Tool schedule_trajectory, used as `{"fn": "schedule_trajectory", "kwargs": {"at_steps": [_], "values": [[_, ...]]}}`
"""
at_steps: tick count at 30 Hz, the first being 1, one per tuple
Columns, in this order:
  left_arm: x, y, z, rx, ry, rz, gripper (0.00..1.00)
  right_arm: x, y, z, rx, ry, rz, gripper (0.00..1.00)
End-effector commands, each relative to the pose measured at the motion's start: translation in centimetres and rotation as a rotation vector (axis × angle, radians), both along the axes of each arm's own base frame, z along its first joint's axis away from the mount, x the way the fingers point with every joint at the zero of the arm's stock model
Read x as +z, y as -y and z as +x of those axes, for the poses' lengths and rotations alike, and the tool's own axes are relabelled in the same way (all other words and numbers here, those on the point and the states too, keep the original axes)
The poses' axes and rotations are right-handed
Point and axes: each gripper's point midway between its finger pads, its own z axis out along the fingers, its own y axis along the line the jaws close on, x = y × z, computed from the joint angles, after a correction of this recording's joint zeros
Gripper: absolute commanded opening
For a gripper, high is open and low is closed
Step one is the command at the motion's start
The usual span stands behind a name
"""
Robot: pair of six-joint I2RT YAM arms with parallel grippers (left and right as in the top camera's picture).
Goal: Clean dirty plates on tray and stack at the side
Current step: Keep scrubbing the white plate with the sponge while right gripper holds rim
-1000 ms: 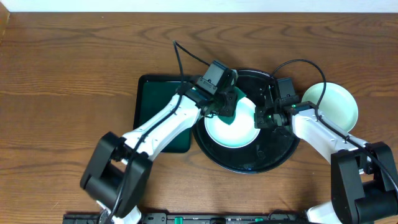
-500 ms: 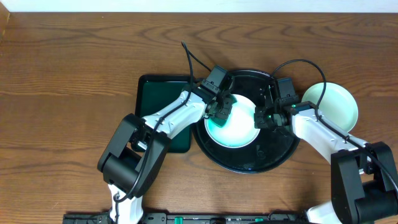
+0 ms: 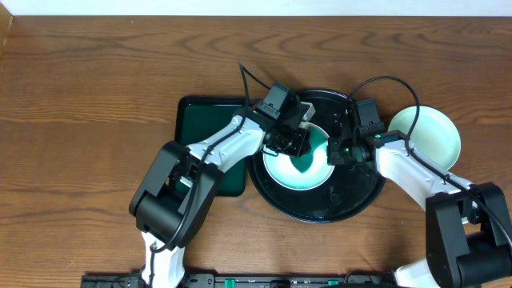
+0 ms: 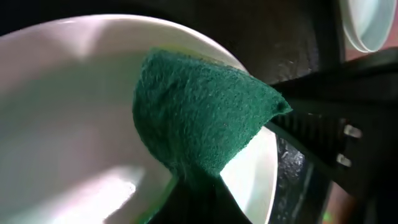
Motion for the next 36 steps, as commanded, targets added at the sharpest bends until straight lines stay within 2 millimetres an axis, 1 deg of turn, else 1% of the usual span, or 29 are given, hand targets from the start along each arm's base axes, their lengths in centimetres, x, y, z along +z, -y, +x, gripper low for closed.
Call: {"fn": "schedule_trajectory", "kwargs": {"at_steps": [1,3,6,7,8,10,15,19,22,25,29,32,36], "values": [[4.2,0.0,0.9,0.023,0.092,-0.035,0.07,0.0,-1.8,-0.8,0.062,-0.013,0.053,0.01],[5.0,-0.9,1.8,0.069,0.148,0.017,0.07,0.0,-1.8,-0.8,0.062,-0.013,0.053,0.01],[4.8,-2.7,2.9,0.147,0.192,0.114,0.07,0.0,-1.8,-0.8,0.062,-0.014,0.054,0.01],[4.6,-3.2,3.1,0.162,0.201,0.144,0.07,0.0,-1.8,-0.8,0.062,-0.013,0.054,0.01],[3.8,-4.4,3.5,0.194,0.219,0.211,0.07,0.0,-1.8,-0.8,0.062,-0.013,0.053,0.01],[2.9,-5.5,3.7,0.218,0.231,0.269,0.07,0.0,-1.8,-0.8,0.062,-0.013,0.053,0.01],[1.4,-6.7,3.5,0.207,0.246,0.337,0.07,0.0,-1.8,-0.8,0.062,-0.013,0.054,0.01],[0.4,-7.0,3.1,0.175,0.253,0.354,0.07,0.0,-1.8,-0.8,0.062,-0.013,0.054,0.01],[-0.5,-7.2,2.8,0.186,0.237,0.357,0.07,0.0,-1.8,-0.7,0.061,-0.013,0.054,0.01],[-1.3,-6.9,1.9,0.175,0.190,0.338,0.07,0.0,-1.8,-0.7,0.062,-0.013,0.054,0.01],[-2.0,-6.9,1.8,0.256,0.127,0.331,0.07,0.0,-1.8,-0.8,0.062,-0.013,0.053,0.02],[-2.9,-6.6,2.1,0.286,0.109,0.320,0.07,0.0,-1.8,-0.8,0.062,-0.013,0.053,0.01],[-4.6,-5.4,1.6,0.254,0.054,0.274,0.07,0.0,-1.8,-0.8,0.062,-0.013,0.054,0.01]]}}
